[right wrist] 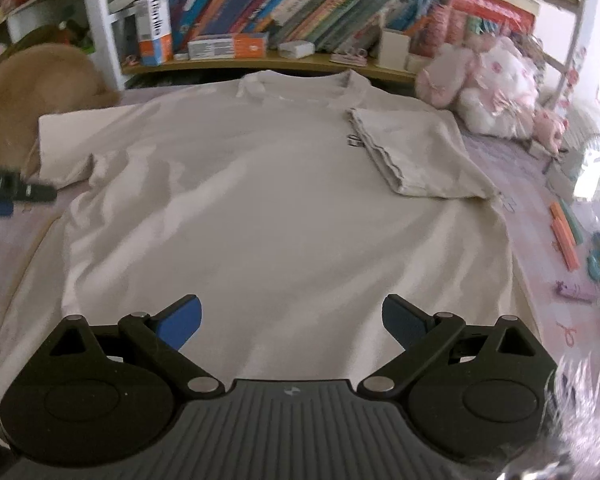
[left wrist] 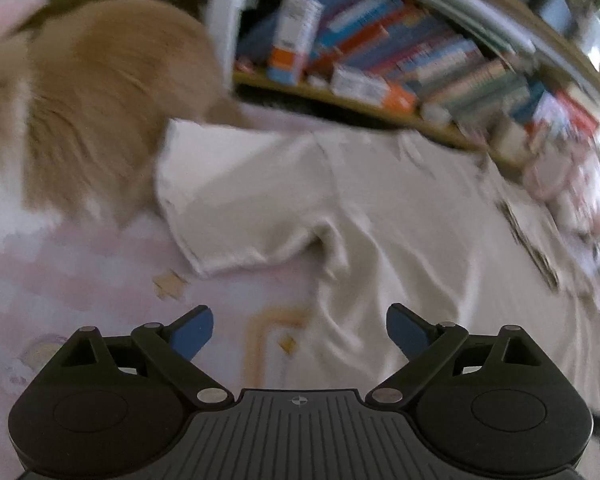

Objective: Fold clothes
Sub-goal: 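Move the open left gripper toward the sleeve near the cat, then grasp the sleeve with the left gripper and fold it onto the shirt body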

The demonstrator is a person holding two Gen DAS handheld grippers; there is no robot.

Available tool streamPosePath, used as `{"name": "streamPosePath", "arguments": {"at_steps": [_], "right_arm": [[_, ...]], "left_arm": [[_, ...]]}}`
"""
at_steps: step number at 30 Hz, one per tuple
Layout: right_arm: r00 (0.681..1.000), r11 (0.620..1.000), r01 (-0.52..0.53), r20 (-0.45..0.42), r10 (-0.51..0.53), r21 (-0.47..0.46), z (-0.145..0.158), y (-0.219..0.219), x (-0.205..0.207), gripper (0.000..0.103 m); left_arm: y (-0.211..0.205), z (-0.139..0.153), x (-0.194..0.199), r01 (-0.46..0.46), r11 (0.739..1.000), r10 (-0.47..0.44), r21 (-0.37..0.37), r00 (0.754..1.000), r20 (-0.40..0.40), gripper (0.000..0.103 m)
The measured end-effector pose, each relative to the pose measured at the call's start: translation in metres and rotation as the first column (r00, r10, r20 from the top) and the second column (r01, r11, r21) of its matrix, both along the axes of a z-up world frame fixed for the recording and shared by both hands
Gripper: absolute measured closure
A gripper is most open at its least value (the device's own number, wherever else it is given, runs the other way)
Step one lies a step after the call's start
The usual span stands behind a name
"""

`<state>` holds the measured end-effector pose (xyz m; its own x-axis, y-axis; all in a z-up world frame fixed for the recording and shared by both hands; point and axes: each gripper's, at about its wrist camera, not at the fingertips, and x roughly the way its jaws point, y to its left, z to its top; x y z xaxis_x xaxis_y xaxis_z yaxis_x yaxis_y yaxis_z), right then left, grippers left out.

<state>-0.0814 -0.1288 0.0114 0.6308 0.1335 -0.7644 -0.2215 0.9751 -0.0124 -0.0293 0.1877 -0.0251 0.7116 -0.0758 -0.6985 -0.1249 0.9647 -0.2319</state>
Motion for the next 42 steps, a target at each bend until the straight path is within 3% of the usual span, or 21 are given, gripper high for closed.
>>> {"name": "streamPosePath", "arguments": {"at_steps": [3,5,6,10,13,21,27,32,38,42], "right_arm": [[1.000,1.000,-0.022,-0.009,0.022,-0.022,-0.002,0.010,-0.004,0.005],[0.999,0.999,-0.030,-0.020,0.029,-0.037,-0.003,0.016,-0.005,0.005],[0.999,0.999,-0.033,-0.024,0.032,-0.044,-0.004,0.018,-0.006,0.005],[0.999,0.997,-0.036,-0.025,0.034,-0.066,-0.004,0.023,-0.008,0.005],[0.999,0.996,-0.028,-0.024,0.026,-0.082,-0.003,0.025,-0.011,0.005],[0.999,0.994,0.035,-0.032,-0.038,-0.103,-0.003,0.017,-0.015,0.005],[0.997,0.992,0.057,-0.038,-0.062,-0.116,-0.005,0.013,-0.017,0.005],[0.997,0.993,0.062,-0.046,-0.067,-0.105,-0.007,0.009,-0.015,0.005],[0.997,0.996,0.036,-0.059,-0.040,-0.078,-0.012,-0.001,-0.012,0.005],[0.998,0.999,0.020,-0.054,-0.022,-0.046,-0.016,-0.017,-0.005,0.005]], "left_arm": [[0.024,-0.001,0.005,-0.055,0.998,0.056,-0.035,0.998,0.037,0.017],[0.036,-0.004,0.011,-0.083,0.996,0.084,-0.043,0.996,0.033,0.034],[0.042,-0.006,0.016,-0.096,0.994,0.098,-0.046,0.995,0.027,0.038],[0.064,-0.021,0.033,-0.158,0.982,0.158,-0.100,0.987,-0.007,0.043],[0.075,-0.029,0.043,-0.193,0.969,0.191,-0.155,0.981,-0.030,0.055],[0.096,-0.041,0.073,-0.313,0.914,0.305,-0.256,0.950,-0.071,0.061],[0.094,-0.044,0.079,-0.340,0.911,0.338,-0.233,0.940,-0.051,0.061],[0.096,-0.049,0.079,-0.394,0.889,0.391,-0.233,0.918,-0.063,0.098],[0.099,-0.048,0.077,-0.416,0.860,0.410,-0.294,0.908,-0.088,0.103],[0.091,-0.030,0.071,-0.417,0.839,0.429,-0.348,0.902,-0.047,0.103]]}}
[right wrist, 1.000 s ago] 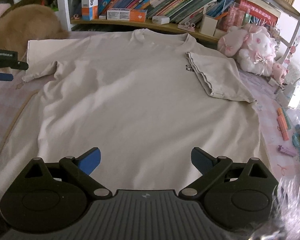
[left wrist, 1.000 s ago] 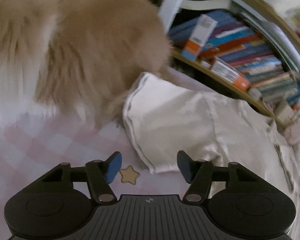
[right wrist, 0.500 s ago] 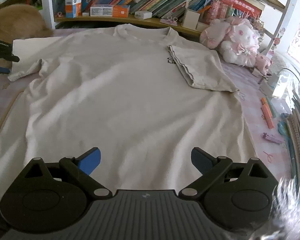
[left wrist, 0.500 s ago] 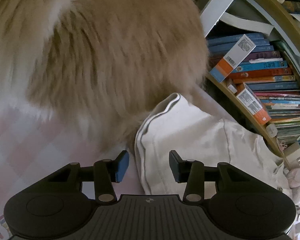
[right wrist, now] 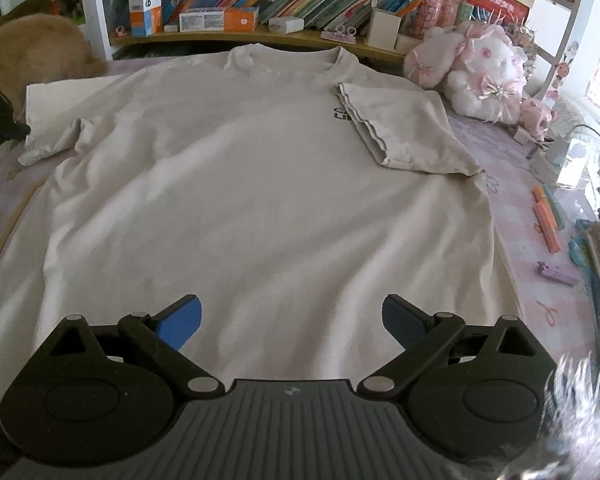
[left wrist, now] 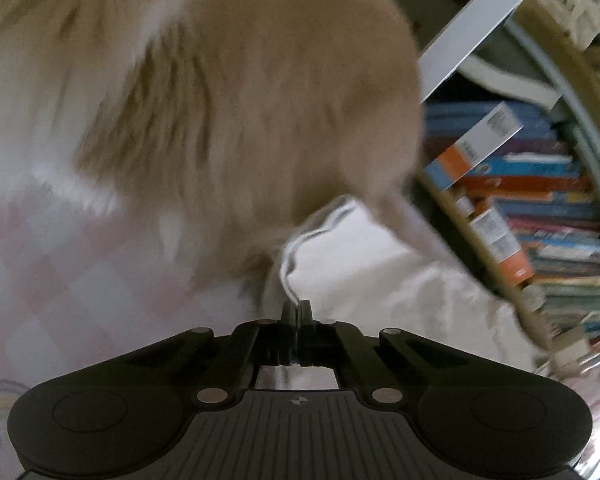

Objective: Fold clothes
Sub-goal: 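Grasp the sleeve with the left gripper and fold it onto the shirt body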

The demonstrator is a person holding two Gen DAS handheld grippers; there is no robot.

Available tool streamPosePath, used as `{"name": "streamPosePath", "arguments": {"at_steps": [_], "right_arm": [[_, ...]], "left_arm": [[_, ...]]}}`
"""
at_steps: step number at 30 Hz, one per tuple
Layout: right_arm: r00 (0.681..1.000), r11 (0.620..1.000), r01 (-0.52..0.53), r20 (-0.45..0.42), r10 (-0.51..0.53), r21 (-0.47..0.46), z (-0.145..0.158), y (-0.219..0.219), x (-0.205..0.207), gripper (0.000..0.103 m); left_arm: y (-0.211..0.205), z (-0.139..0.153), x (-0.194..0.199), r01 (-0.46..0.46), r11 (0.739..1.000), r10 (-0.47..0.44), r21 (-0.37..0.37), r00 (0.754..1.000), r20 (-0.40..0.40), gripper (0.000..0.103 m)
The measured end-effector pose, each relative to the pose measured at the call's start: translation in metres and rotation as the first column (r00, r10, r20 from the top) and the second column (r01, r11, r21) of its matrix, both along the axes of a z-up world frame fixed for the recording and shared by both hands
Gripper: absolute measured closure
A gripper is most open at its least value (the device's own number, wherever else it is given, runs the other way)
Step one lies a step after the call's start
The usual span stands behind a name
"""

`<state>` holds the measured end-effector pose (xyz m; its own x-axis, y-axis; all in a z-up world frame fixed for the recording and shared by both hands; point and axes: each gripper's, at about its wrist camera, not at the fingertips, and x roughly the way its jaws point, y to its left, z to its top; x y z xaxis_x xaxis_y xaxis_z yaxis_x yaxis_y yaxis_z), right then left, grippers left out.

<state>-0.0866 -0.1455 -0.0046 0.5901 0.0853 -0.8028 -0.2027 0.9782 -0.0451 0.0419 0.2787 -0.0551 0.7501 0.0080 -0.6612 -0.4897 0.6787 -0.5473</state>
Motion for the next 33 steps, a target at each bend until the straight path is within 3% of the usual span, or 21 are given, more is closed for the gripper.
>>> {"name": "streamPosePath", "arguments": {"at_steps": [7,12,17,26,28,33], "right_arm": [[0.999,0.997,-0.034,0.004,0.034,0.075,-0.006,-0.034,0.016,0.005],[0.998,0.991,-0.056,-0.007,0.057,0.123,-0.014,-0.062,0.026,0.005],[0.998,0.987,-0.052,-0.025,0.056,0.154,-0.024,-0.090,0.031,0.005],[0.994,0.984,-0.076,-0.068,0.087,0.159,-0.041,-0.117,0.037,0.005],[0.993,0.984,-0.082,-0.076,0.095,0.160,-0.043,-0.119,0.038,0.005],[0.990,0.983,-0.112,-0.071,0.124,0.145,-0.045,-0.117,0.039,0.002]], "left_arm": [[-0.055,0.051,0.016,0.074,0.993,-0.081,0.095,0.994,0.077,0.103],[-0.116,0.074,0.039,0.159,0.961,-0.178,0.227,0.982,0.065,0.103],[-0.170,0.069,0.063,0.228,0.924,-0.240,0.307,0.971,-0.002,0.103],[-0.240,0.048,0.088,0.296,0.879,-0.291,0.374,0.954,-0.070,0.103],[-0.255,0.045,0.093,0.325,0.857,-0.321,0.399,0.944,-0.080,0.103],[-0.299,0.031,0.104,0.429,0.758,-0.408,0.491,0.900,-0.155,0.103]]}}
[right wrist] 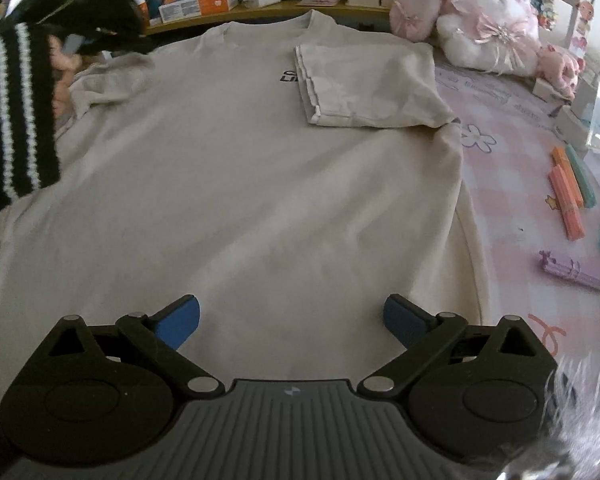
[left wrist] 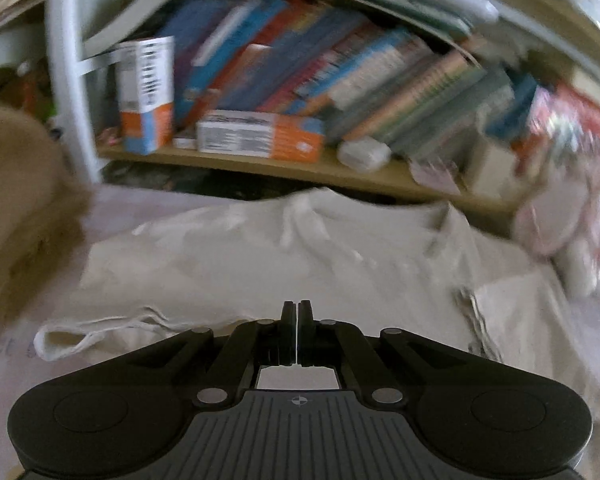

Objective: Fold clothes
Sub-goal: 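Grasp the sleeve with the left gripper and fold it onto the shirt body, then pinch the folded sleeve edge with the left gripper and tuck it flat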

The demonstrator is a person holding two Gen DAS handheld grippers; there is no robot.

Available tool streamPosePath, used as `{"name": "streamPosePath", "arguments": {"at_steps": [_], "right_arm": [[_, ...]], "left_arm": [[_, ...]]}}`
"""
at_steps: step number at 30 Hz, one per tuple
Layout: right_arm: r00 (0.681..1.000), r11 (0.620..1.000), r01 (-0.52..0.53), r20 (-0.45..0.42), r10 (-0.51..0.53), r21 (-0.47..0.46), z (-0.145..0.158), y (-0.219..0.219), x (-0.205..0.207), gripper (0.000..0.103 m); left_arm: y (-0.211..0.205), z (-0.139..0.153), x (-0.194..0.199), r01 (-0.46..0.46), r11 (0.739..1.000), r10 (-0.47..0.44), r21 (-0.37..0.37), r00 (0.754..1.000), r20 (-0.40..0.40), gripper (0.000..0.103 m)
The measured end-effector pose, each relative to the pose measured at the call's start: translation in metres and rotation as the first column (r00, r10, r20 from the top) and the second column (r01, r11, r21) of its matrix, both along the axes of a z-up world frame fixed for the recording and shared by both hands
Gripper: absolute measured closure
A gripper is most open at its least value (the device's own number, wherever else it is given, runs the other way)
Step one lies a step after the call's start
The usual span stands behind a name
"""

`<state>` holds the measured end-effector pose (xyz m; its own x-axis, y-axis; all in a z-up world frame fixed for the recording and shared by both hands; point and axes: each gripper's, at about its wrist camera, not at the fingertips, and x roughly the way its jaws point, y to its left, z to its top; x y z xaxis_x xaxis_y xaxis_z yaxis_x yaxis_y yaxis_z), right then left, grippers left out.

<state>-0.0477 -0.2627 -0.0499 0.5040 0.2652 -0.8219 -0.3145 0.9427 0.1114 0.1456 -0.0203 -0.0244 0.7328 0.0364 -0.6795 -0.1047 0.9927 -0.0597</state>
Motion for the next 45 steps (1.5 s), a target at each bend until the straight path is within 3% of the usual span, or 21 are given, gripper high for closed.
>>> {"name": "streamPosePath", "arguments": {"at_steps": [6,10,12,14,17,21,26,29,31,34,36,37,38,40,42,44,45], "right_arm": [[1.000,1.000,0.004,0.001,-0.004,0.001,-0.002,0.001,0.003,0.000],[1.000,1.000,0.018,0.001,-0.018,0.001,-0.002,0.002,0.005,0.000],[1.000,1.000,0.026,0.003,-0.026,0.000,-0.002,0.003,0.005,0.000],[0.999,0.999,0.033,0.008,-0.033,-0.004,-0.003,0.004,0.006,0.000],[0.999,0.999,0.041,0.016,-0.041,-0.011,-0.004,0.006,0.007,0.000],[0.998,0.998,0.056,0.027,-0.056,-0.023,-0.005,0.010,0.009,0.000],[0.998,0.998,0.060,0.019,-0.060,-0.036,-0.005,0.015,0.011,0.000],[0.999,1.000,-0.010,0.036,0.011,-0.024,0.000,0.024,0.014,0.001],[0.990,0.994,-0.103,0.089,0.105,-0.027,0.007,0.039,0.017,0.001],[0.949,0.967,-0.250,0.184,0.256,-0.053,0.020,0.070,0.024,0.002],[0.932,0.956,-0.287,0.214,0.293,-0.060,0.025,0.089,0.032,0.002],[0.932,0.957,-0.286,0.217,0.290,-0.049,0.027,0.097,0.035,0.002],[0.935,0.959,-0.281,0.216,0.281,-0.033,0.028,0.103,0.038,0.002],[0.946,0.965,-0.261,0.201,0.255,0.004,0.030,0.114,0.040,0.002],[0.955,0.970,-0.241,0.181,0.235,0.013,0.029,0.118,0.037,0.002],[0.964,0.976,-0.219,0.156,0.216,0.006,0.024,0.118,0.032,0.002],[0.971,0.980,-0.201,0.134,0.199,0.002,0.021,0.117,0.030,0.002]], "left_arm": [[-0.023,-0.027,0.003,0.099,0.993,-0.092,0.059,0.990,-0.108,0.097],[-0.028,-0.023,-0.013,0.166,0.984,-0.158,0.065,0.981,-0.111,0.093],[-0.026,-0.009,-0.031,0.146,0.984,-0.142,0.098,0.989,-0.040,0.082],[-0.013,0.002,-0.046,0.084,0.980,-0.090,0.178,0.996,0.024,0.062],[0.015,0.009,-0.057,0.007,0.957,-0.025,0.289,0.998,0.056,0.054],[0.048,0.006,-0.056,-0.013,0.918,0.006,0.396,1.000,0.019,0.054],[0.058,-0.005,-0.041,0.123,0.868,-0.091,0.481,0.992,-0.090,0.046],[0.058,-0.009,-0.035,0.183,0.838,-0.156,0.515,0.983,-0.096,0.046],[0.063,-0.003,-0.028,0.189,0.850,-0.171,0.492,0.982,-0.083,0.046],[0.072,0.005,-0.016,0.201,0.879,-0.185,0.432,0.980,-0.078,0.047],[0.074,0.000,-0.008,0.260,0.868,-0.224,0.423,0.966,-0.132,0.050],[0.075,-0.004,-0.007,0.293,0.858,-0.249,0.422,0.955,-0.159,0.067],[0.077,-0.007,-0.007,0.328,0.848,-0.275,0.417,0.944,-0.182,0.098],[0.089,0.001,-0.013,0.331,0.860,-0.292,0.389,0.943,-0.157,0.101],[0.121,0.026,-0.027,0.221,0.915,-0.220,0.337,0.975,-0.041,0.101],[0.167,0.051,-0.042,0.045,0.972,-0.062,0.232,0.996,0.067,0.100],[0.193,0.059,-0.048,-0.062,0.982,0.045,0.178,0.994,0.102,0.099]]}}
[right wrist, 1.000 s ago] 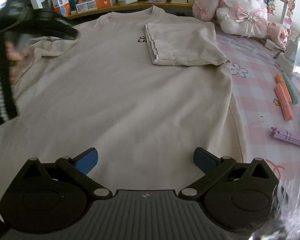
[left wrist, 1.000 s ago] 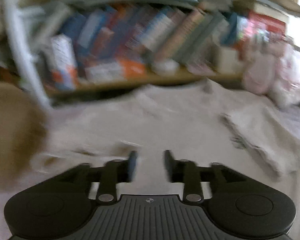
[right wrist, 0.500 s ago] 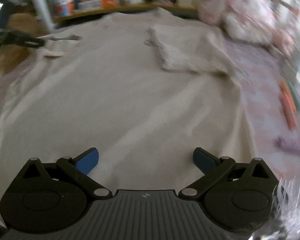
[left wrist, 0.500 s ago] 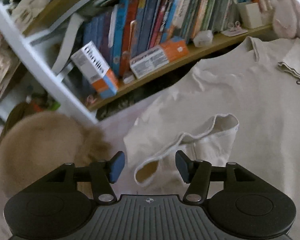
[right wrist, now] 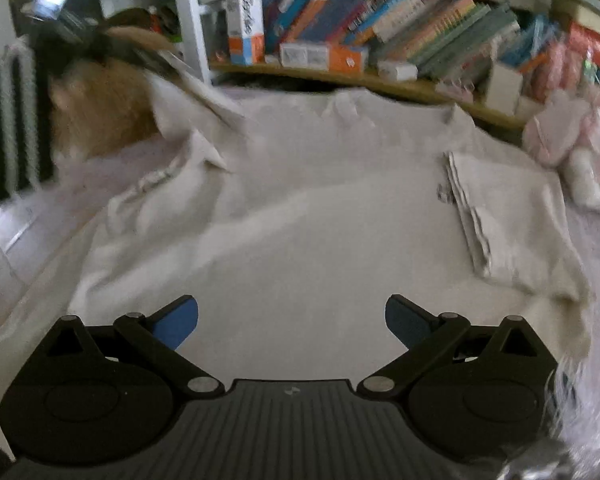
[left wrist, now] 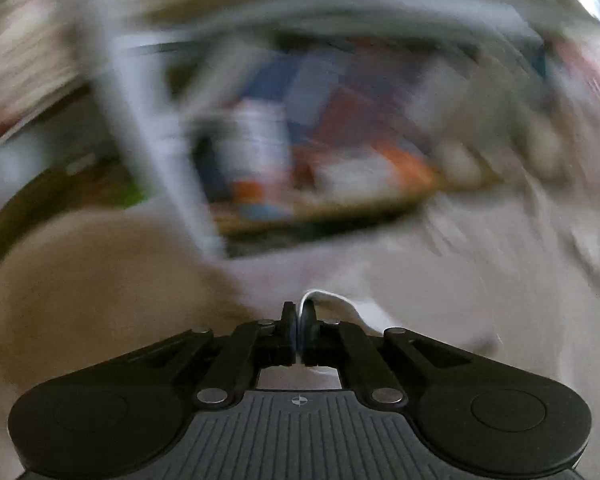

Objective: Fold clothes
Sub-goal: 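Pinch the folded sleeve edge with the left gripper and tuck it flat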

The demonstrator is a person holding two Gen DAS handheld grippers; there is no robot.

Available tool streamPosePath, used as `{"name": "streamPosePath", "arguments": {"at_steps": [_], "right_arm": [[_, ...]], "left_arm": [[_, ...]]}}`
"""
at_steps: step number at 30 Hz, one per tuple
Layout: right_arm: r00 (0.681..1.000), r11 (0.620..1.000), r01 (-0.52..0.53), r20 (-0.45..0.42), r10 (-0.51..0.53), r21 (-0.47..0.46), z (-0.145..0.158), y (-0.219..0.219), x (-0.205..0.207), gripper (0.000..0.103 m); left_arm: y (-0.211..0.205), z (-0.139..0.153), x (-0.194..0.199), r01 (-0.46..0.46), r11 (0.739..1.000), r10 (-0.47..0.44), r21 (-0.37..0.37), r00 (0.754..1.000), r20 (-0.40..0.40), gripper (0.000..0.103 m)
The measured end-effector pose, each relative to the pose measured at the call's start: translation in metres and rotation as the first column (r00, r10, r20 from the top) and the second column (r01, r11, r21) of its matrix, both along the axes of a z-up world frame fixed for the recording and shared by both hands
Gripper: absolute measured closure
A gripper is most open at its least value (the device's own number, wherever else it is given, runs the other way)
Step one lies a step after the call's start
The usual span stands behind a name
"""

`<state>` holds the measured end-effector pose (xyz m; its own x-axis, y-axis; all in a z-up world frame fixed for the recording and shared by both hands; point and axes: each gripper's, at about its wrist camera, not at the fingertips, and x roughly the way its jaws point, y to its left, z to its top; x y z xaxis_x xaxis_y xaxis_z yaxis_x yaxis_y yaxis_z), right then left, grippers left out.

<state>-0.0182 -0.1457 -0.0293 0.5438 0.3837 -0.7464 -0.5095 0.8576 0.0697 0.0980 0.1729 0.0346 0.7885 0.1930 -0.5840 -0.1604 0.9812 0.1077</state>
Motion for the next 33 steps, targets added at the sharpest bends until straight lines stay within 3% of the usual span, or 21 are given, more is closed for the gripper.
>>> {"name": "streamPosePath", "arguments": {"at_steps": [1,3,4,6,8,9,15,21,26,33], "right_arm": [[0.999,1.000,0.022,-0.027,-0.023,-0.010,-0.004,-0.001,-0.002,0.002],[0.995,0.998,0.061,-0.078,-0.062,-0.018,-0.011,-0.004,-0.006,0.002],[0.993,0.997,0.073,-0.094,-0.074,-0.019,-0.013,-0.005,-0.007,0.002],[0.990,0.996,0.089,-0.107,-0.092,-0.027,-0.015,-0.007,-0.013,0.002],[0.988,0.994,0.101,-0.110,-0.104,-0.034,-0.016,-0.007,-0.017,0.002],[0.988,0.994,0.106,-0.112,-0.109,-0.036,-0.016,-0.007,-0.017,0.002],[0.989,0.994,0.104,-0.101,-0.108,-0.043,-0.012,-0.001,-0.021,0.002],[0.989,0.993,0.109,-0.094,-0.113,-0.050,-0.009,0.000,-0.026,0.002],[0.984,0.988,0.137,-0.101,-0.144,-0.066,-0.008,-0.004,-0.031,0.002],[0.981,0.984,0.155,-0.109,-0.163,-0.083,-0.009,-0.006,-0.035,0.002]], "left_arm": [[0.027,0.003,-0.002,-0.106,0.993,0.107,-0.046,0.994,0.011,0.095],[0.079,-0.001,-0.001,-0.274,0.953,0.271,-0.127,0.962,-0.040,0.081],[0.095,-0.004,0.000,-0.317,0.936,0.307,-0.152,0.948,-0.086,0.068],[0.115,-0.007,-0.006,-0.324,0.919,0.306,-0.226,0.945,-0.114,0.061],[0.120,-0.009,-0.019,-0.312,0.913,0.301,-0.264,0.950,-0.082,0.045],[0.119,-0.011,-0.025,-0.306,0.912,0.299,-0.273,0.952,-0.070,0.043],[0.104,-0.044,-0.033,-0.253,0.902,0.209,-0.349,0.965,-0.160,0.043],[0.079,-0.078,-0.029,-0.253,0.925,0.195,-0.282,0.956,-0.218,0.043],[0.086,-0.095,-0.024,-0.318,0.895,0.259,-0.313,0.941,-0.217,0.043],[0.075,-0.099,-0.018,-0.312,0.849,0.265,-0.427,0.950,-0.167,0.046]]}}
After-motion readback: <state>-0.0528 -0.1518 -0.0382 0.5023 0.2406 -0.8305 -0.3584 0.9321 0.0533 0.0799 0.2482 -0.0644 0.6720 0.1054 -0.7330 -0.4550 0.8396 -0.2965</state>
